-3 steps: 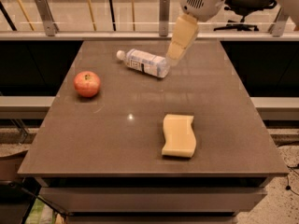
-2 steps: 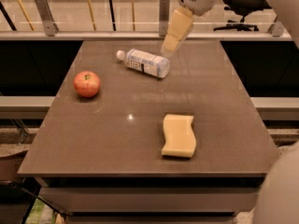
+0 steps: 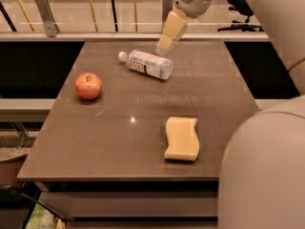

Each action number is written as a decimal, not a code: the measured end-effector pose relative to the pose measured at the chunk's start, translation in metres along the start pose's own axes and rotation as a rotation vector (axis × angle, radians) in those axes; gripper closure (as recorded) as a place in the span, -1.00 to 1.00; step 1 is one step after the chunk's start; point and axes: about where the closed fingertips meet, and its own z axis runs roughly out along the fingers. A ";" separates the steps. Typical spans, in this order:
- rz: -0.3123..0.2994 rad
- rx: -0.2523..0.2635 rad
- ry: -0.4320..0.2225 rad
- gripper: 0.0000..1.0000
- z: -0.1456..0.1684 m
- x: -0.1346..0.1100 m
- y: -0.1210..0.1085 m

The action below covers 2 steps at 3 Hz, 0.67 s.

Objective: Place blue plastic bottle upright

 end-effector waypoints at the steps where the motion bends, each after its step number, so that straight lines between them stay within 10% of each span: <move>1: -0.002 -0.019 0.025 -1.00 0.026 -0.019 -0.004; 2: -0.014 -0.018 0.049 -1.00 0.052 -0.040 -0.010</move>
Offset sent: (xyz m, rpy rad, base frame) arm 0.0327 0.0244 -0.0526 -0.1506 0.2507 0.0210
